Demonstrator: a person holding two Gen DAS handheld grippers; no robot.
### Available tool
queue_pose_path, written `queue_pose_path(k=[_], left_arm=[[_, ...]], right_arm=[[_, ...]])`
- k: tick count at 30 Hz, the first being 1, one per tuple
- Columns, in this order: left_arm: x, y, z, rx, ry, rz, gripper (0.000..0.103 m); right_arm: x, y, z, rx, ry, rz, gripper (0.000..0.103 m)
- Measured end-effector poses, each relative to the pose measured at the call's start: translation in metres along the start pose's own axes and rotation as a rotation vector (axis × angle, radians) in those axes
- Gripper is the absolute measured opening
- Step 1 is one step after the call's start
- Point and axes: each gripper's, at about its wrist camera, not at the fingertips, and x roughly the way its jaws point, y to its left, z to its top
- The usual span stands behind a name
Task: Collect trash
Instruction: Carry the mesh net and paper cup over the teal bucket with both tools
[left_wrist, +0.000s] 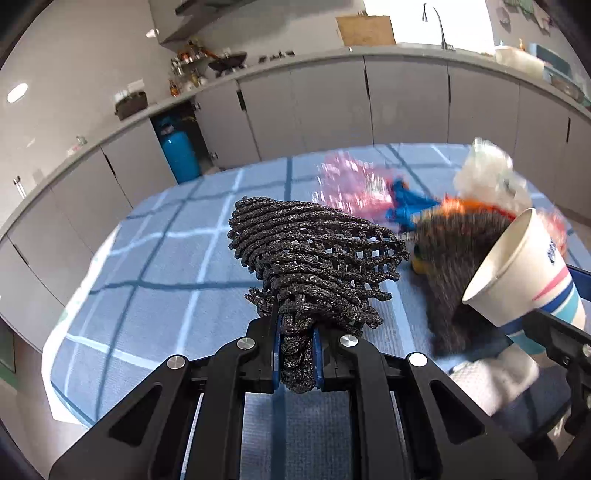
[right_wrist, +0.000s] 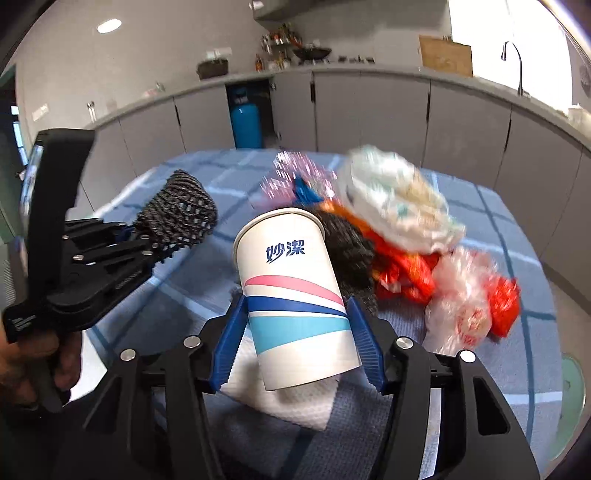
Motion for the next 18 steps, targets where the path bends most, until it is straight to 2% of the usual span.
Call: queue_pose_path(k=[3, 9, 14, 18], left_arm=[[-0.017, 0.000, 0.009, -0.003, -0.041, -0.001, 0.014], [-0.043, -0.029, 0.034, 0.056, -0.131, -0.049, 0.014], [-0.055, -0.081, 0.051, 0.144, -0.184, -0.147, 0.014], [-0.056, -0.137, 0.064, 0.218, -0.196, -0.251, 0.014]], right_arm=[[-0.020, -0.001, 0.005, 0.012, -0.063, -0.003, 0.057], [-0.052, -0.029, 0.013, 0.066, -0.141, -0.095, 0.057], [-0.075, -0.072, 0.007, 0.148, -0.170, -0.195, 0.057], [-0.101, -0.122, -0.006, 0.240, -0.179, -0.300, 0.057]])
